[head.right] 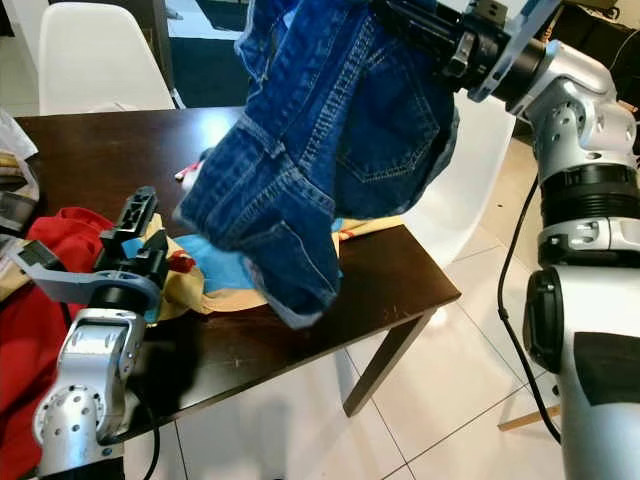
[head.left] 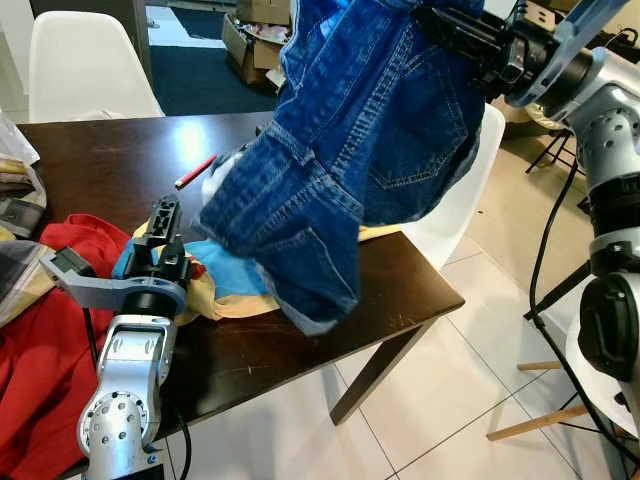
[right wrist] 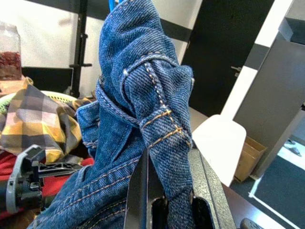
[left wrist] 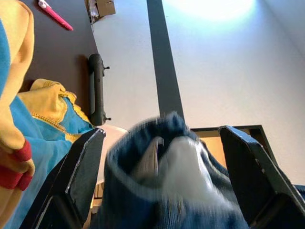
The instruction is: Hang hanger
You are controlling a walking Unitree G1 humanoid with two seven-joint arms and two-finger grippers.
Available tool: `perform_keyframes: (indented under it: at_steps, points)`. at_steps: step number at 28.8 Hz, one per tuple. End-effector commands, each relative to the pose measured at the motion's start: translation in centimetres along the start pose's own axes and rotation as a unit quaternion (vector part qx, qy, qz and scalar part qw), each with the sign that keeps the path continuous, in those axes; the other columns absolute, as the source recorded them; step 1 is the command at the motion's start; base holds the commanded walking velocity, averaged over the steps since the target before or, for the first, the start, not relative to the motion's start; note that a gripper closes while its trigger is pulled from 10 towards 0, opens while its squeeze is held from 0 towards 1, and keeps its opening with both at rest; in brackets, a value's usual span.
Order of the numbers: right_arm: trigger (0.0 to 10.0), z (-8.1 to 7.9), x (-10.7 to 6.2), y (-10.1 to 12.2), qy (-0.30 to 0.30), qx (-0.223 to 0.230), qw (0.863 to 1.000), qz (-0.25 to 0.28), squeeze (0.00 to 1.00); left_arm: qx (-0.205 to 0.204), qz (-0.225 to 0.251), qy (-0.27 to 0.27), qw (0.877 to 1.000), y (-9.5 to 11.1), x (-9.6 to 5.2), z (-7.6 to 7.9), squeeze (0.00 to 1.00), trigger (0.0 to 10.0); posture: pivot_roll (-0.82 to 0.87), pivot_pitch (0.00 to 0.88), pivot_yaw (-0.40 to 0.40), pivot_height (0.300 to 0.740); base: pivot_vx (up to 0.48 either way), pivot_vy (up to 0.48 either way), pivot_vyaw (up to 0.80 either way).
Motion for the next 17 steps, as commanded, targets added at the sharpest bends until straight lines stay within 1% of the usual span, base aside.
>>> perform_keyframes:
  at_steps: [1,4,9,11,12,14,17]
  points:
    - [0.0,-0.1,-0.7,1.5,0.002,-0.017,1.000,0.026,0.00,-0.029,0.002,0.008,1.000,-0.7,0.1,-0.3,0.00,10.0,0.12,0.073,-0.181,0.740,0.000,0.000,0.00]
    - [0.0,-0.7,-0.7,1.8,0.026,-0.014,0.999,0.030,0.00,-0.037,-0.009,0.002,0.999,-1.3,0.1,-0.3,0.00,10.0,0.12,0.072,-0.180,0.740,0.000,0.000,0.00]
    - [0.0,-0.8,-0.7,1.8,0.029,-0.013,0.999,0.031,0.00,-0.041,-0.013,0.000,0.999,-1.5,0.1,-0.2,0.00,10.0,0.12,0.072,-0.180,0.740,0.000,0.000,0.00]
    - [0.0,-0.9,-0.6,1.9,0.032,-0.014,0.999,0.032,0.00,-0.048,-0.037,-0.008,0.998,-2.4,0.0,0.0,0.00,10.0,0.11,0.072,-0.181,0.740,0.000,0.000,0.00]
    - [0.0,-0.9,-0.6,1.9,0.032,-0.014,0.999,0.032,0.00,-0.048,-0.037,-0.008,0.998,-2.4,0.0,0.0,0.00,10.0,0.11,0.072,-0.181,0.740,0.000,0.000,0.00]
    - [0.0,-1.0,-0.5,2.0,0.036,-0.013,0.999,0.035,0.00,-0.050,-0.052,-0.012,0.997,-3.1,-0.2,0.2,0.00,10.0,0.12,0.072,-0.182,0.740,0.000,0.000,0.00]
    - [0.0,-1.1,-0.5,2.1,0.042,-0.012,0.998,0.036,0.00,-0.051,-0.055,-0.014,0.997,-3.3,-0.1,0.2,0.00,10.0,0.12,0.072,-0.182,0.740,0.000,0.000,0.00]
Point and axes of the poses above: a point about 5 cm out from each wrist's last joint towards the gripper, its own x axis pointing out of the wrist towards the gripper, its own y axis along the axis of the wrist's last joint, z = x × y, the point moved 1 cm from there along x, pointing out of the wrist towards the gripper, and after that the axes turned 8 degrees about x, right-handed, at the moved point
